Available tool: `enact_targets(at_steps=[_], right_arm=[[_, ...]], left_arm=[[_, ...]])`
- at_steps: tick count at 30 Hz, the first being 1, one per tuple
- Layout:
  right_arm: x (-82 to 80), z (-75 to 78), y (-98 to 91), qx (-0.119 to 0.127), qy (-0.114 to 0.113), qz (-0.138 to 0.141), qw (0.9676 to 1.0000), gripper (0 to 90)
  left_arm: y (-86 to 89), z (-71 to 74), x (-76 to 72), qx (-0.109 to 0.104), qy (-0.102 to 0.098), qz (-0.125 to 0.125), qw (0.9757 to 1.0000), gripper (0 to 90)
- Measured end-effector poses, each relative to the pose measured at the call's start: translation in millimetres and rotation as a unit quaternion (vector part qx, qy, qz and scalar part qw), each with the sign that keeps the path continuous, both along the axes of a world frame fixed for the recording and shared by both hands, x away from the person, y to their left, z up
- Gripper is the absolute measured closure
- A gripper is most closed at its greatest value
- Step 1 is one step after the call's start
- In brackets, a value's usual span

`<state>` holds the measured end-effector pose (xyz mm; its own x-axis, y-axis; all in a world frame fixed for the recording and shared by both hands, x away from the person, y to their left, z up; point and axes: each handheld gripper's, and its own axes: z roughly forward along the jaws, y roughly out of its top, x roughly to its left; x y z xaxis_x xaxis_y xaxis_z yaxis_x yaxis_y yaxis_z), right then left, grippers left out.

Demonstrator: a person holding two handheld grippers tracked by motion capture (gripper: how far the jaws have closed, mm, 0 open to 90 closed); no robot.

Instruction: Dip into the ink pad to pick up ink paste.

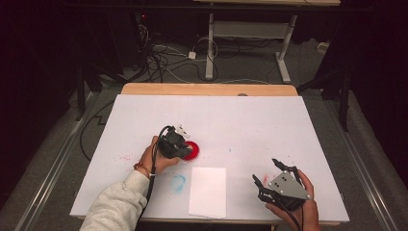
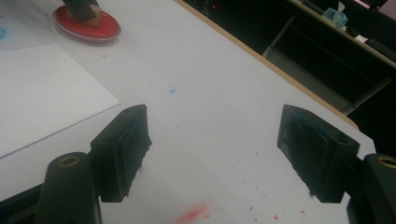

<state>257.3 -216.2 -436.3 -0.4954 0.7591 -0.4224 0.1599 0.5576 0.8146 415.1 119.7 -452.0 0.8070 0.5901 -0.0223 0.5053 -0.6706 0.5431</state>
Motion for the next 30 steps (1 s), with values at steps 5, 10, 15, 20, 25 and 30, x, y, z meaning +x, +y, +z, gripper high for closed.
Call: enact_targets(at_steps=[5,10,15,20,25,30], right_arm=[[-0.1,0.2,0.6,-0.001,-0.002,0.0,1.0,25.6],[0.7,0.4,0.4,0.0,-0.001,-0.002,1.0,25.7],[2.8,0.4,2.8,-0.002,-0.003,-0.001,1.0,25.7],[6.4,-0.6,4.3,-0.002,0.001,-0.001,1.0,25.7],[7.2,-0.9,4.7,-0.003,0.002,0.0,1.0,25.8],[6.7,-1.7,3.1,-0.001,0.003,0.0,1.0,25.9]], left_arm=[[4.0,-1.2,3.0,-0.017,0.012,0.001,0.9998,73.9],[4.4,-1.7,2.8,-0.019,0.012,0.002,0.9998,73.9],[4.0,-1.9,2.4,-0.018,0.01,0.003,0.9998,73.9],[5.6,-2.7,3.0,-0.024,0.011,0.002,0.9996,73.9],[4.9,-3.2,0.0,-0.023,0.0,0.005,0.9997,73.8],[3.1,-1.4,-3.0,-0.013,-0.01,0.006,0.9998,73.9]])
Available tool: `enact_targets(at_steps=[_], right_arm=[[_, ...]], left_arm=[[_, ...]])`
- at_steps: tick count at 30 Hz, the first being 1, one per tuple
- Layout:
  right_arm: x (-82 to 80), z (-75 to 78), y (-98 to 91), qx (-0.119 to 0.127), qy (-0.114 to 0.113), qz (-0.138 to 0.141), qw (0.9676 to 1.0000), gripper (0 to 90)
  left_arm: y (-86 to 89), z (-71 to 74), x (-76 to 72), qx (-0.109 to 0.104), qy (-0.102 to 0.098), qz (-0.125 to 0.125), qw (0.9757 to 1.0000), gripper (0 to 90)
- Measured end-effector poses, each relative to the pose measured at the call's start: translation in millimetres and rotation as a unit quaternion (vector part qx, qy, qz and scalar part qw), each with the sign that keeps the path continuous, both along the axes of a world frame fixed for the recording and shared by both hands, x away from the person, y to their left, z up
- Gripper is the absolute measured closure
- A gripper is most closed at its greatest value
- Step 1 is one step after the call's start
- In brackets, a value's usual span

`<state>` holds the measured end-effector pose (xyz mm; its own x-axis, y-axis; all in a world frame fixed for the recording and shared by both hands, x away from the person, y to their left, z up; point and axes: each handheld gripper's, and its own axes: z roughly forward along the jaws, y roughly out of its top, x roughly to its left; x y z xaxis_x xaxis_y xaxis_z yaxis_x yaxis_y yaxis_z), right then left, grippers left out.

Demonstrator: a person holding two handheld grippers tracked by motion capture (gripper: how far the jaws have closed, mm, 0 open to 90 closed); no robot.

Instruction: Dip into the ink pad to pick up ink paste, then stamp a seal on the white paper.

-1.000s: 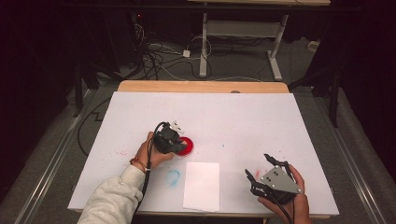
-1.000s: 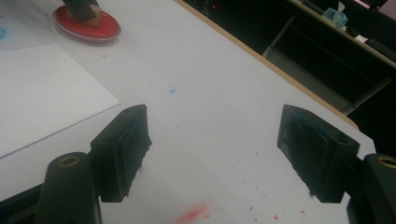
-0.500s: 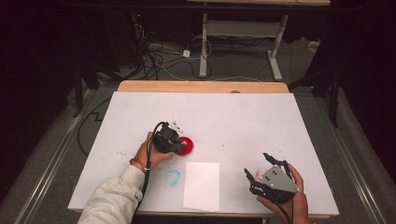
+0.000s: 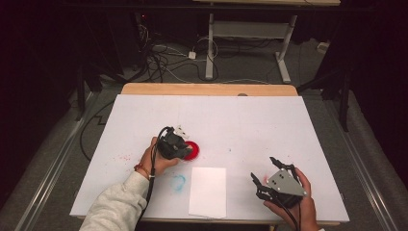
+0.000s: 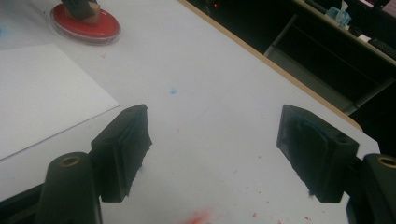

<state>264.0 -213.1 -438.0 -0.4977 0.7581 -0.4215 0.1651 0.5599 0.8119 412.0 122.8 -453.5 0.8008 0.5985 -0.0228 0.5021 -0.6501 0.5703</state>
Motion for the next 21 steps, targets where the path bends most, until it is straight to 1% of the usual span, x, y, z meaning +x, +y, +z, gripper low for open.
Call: enact_targets(at_steps=[3,4,7,13,14,19,21], right_arm=[[-0.2,1.7,-0.3,0.004,-0.003,0.001,1.0,25.9],[-0.2,2.0,-0.4,0.004,-0.003,0.001,1.0,25.9],[0.6,1.8,-1.0,0.004,-0.002,0.001,1.0,25.9],[0.4,1.9,-1.4,0.004,-0.003,0.001,1.0,25.9],[0.6,2.2,-1.7,0.003,-0.004,0.0,1.0,26.0],[0.4,2.1,-2.1,0.004,-0.003,0.003,1.0,26.0],[0.0,3.8,-2.0,0.006,-0.007,0.002,0.9999,26.0]], left_arm=[[2.5,1.3,-0.4,-0.005,0.003,0.003,1.0,73.9],[3.9,2.4,-0.7,-0.006,0.001,0.003,1.0,73.9],[7.7,8.9,-2.4,-0.021,-0.002,0.0,0.9998,73.9],[11.8,28.0,-11.1,-0.029,-0.023,-0.007,0.9993,73.8],[12.4,30.7,-13.1,-0.037,-0.026,-0.006,0.9989,73.8],[15.3,45.0,-20.4,-0.043,-0.045,-0.011,0.998,73.8],[16.1,49.5,-24.3,-0.046,-0.052,-0.014,0.9975,73.8]])
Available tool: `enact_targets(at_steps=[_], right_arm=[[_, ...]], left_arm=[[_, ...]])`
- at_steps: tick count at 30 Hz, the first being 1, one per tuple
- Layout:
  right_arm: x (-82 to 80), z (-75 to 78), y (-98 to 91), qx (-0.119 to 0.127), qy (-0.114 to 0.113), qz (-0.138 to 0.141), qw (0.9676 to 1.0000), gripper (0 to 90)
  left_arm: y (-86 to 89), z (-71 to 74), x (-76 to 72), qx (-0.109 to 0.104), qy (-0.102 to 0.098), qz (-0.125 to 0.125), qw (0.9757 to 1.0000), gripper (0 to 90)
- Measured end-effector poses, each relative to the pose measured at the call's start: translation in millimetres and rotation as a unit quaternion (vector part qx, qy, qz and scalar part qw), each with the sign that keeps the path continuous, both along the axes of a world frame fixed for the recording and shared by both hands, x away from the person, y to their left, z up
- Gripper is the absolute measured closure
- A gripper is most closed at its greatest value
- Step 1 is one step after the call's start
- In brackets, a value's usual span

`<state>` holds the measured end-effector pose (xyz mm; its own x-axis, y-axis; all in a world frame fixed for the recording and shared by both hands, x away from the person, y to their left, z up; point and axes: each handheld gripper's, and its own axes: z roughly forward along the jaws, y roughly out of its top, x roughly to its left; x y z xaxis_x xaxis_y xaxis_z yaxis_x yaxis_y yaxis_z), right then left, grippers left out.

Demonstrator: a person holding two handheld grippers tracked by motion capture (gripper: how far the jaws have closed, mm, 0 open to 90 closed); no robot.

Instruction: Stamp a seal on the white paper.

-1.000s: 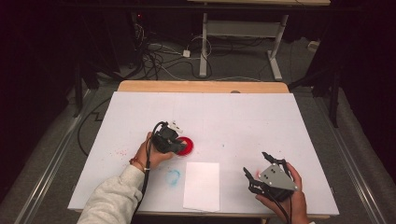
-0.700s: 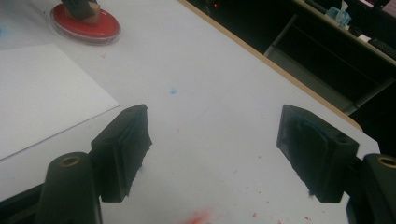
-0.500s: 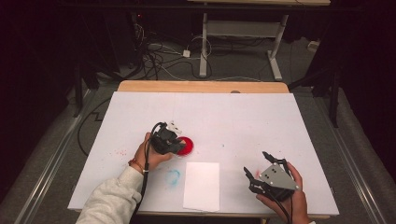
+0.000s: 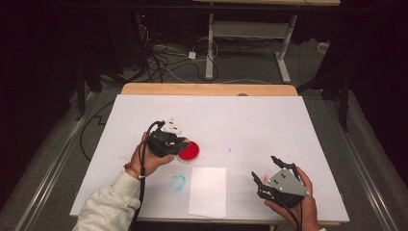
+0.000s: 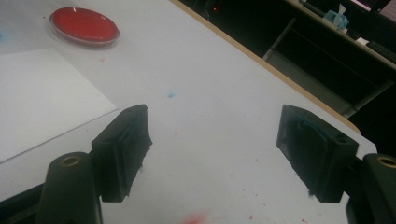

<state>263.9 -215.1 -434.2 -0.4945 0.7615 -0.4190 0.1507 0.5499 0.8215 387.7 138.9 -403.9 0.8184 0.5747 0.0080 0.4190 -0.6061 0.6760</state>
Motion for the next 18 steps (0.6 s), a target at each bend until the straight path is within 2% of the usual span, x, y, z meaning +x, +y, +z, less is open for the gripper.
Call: enact_targets(at_steps=[4,8,12,18], right_arm=[[-0.4,0.1,1.2,0.0,0.0,0.002,1.0,26.0],[-0.1,-0.5,3.2,0.001,0.003,0.006,1.0,26.0],[0.0,-1.4,5.1,0.0,0.005,0.011,0.9999,25.9],[0.8,-0.3,3.7,0.002,0.002,0.007,1.0,26.0]], left_arm=[[2.7,6.1,-7.5,-0.01,-0.005,-0.006,0.9999,73.8],[4.5,11.9,-15.6,-0.007,-0.013,-0.015,0.9998,73.8],[7.0,18.9,-23.2,-0.014,-0.022,-0.017,0.9995,73.8],[5.8,24.9,-38.3,-0.014,-0.034,-0.031,0.9988,73.8]])
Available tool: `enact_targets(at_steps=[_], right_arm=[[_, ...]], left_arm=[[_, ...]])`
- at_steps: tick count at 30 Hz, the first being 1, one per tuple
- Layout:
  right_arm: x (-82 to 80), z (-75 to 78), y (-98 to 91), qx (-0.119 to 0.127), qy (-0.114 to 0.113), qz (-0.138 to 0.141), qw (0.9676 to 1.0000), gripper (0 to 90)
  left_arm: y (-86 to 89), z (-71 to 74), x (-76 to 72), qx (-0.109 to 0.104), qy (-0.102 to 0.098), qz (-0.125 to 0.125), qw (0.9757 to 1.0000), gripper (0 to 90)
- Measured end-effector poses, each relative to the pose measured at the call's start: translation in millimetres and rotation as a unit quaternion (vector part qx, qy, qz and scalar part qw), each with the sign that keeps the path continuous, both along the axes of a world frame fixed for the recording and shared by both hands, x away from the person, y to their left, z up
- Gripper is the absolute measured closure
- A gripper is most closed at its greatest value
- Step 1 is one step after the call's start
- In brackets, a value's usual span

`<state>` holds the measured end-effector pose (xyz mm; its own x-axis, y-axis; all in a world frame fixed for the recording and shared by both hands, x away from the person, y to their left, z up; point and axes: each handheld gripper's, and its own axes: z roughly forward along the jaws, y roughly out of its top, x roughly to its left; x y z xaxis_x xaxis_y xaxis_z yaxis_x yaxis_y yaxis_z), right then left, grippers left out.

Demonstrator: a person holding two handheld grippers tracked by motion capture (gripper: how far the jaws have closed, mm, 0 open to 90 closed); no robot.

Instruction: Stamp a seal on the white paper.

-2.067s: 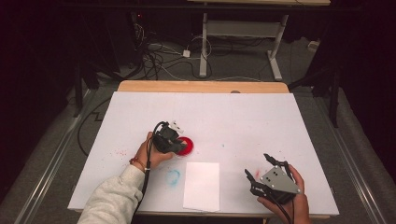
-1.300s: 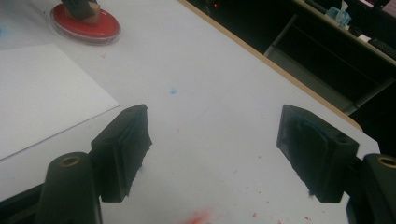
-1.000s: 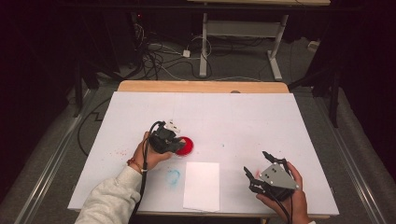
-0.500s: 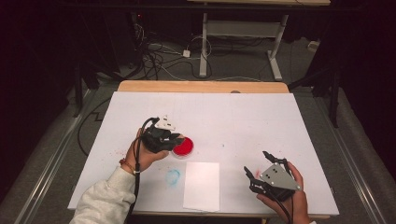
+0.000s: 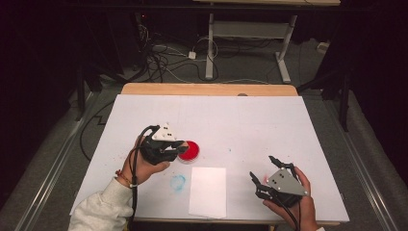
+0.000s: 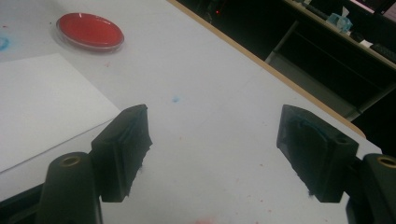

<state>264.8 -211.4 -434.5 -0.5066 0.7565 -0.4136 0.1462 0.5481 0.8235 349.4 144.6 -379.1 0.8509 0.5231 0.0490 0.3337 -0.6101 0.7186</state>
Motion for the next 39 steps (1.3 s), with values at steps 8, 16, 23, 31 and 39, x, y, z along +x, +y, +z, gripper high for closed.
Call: enact_targets(at_steps=[8,16,23,31,39], right_arm=[[0.3,-0.3,1.0,-0.002,0.001,-0.001,1.0,26.0],[-0.1,-1.0,-0.5,-0.002,0.003,-0.001,1.0,26.0],[-2.1,-0.7,-0.6,-0.002,0.002,-0.001,1.0,26.1],[-2.6,-1.4,0.1,-0.006,0.002,0.0,1.0,26.0],[-2.6,-1.8,0.4,-0.007,0.004,0.002,1.0,26.1]], left_arm=[[-8.3,3.9,-18.6,-0.002,-0.007,-0.036,0.9993,73.8],[-18.5,-1.2,-32.3,0.012,-0.003,-0.071,0.9974,73.8],[-28.8,-11.1,-39.2,0.024,0.01,-0.097,0.995,73.8],[-38.2,-22.9,-42.5,0.032,0.023,-0.11,0.9932,73.8],[-52.5,-39.1,-42.8,0.051,0.037,-0.128,0.9898,73.7]])
